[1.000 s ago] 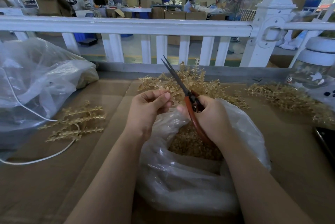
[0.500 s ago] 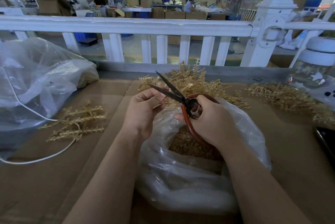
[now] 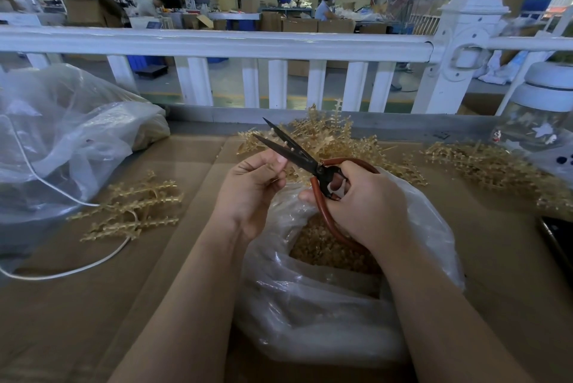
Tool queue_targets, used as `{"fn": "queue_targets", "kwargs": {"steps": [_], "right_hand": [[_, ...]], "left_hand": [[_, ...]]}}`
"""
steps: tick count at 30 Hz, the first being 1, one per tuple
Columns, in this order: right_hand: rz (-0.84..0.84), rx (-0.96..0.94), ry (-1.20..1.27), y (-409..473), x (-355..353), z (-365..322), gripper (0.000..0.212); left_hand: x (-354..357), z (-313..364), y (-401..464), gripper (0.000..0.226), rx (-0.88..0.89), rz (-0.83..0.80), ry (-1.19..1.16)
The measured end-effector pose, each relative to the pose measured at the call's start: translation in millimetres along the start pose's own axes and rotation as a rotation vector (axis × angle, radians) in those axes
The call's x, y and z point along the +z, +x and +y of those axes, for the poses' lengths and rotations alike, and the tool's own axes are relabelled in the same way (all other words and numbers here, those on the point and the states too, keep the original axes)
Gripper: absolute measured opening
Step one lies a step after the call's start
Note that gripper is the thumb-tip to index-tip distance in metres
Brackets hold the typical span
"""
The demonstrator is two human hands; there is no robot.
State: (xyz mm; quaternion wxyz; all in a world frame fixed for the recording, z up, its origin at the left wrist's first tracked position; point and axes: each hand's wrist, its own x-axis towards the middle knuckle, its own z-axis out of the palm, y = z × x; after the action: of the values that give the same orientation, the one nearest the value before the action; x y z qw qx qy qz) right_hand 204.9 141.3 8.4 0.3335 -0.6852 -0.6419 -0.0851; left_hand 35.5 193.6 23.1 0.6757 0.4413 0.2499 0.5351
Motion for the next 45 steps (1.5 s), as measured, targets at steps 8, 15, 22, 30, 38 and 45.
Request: {"fn": "queue_targets", "kwargs": {"steps": [8, 15, 22, 30, 38, 45], "right_hand": [[0.003, -0.007, 0.014, 0.4, 0.2, 0.0, 0.075], [0.026, -0.016, -0.001, -0.3, 0.7, 0.9, 0.072], [-0.002, 0.017, 0.011, 0.5, -1.2, 2.6, 0.062], [-0.020, 0.013, 0.026, -0.1, -0.7, 1.1, 0.076], [-0.054, 0.011, 0.067, -0.2, -1.7, 0.6, 0.081], [-0.063, 0.018, 0.074, 0.1, -1.3, 0.4, 0.074]], "left_hand": [[-1.1, 0.2, 0.7, 0.008, 0.053, -0.025, 0.106], [-2.3, -1.0, 0.5, 0.013, 0.103, -0.022, 0.201], [0.0, 2.1, -0.3, 0.013, 0.164, 0.055, 0.285], [1.5, 1.1, -1.0, 0.011, 0.281, 0.150, 0.276], [0.6, 2.2, 0.3, 0.012, 0.256, 0.148, 0.261], [2.0, -0.8, 0.3, 0.023, 0.309, 0.132, 0.407]]}}
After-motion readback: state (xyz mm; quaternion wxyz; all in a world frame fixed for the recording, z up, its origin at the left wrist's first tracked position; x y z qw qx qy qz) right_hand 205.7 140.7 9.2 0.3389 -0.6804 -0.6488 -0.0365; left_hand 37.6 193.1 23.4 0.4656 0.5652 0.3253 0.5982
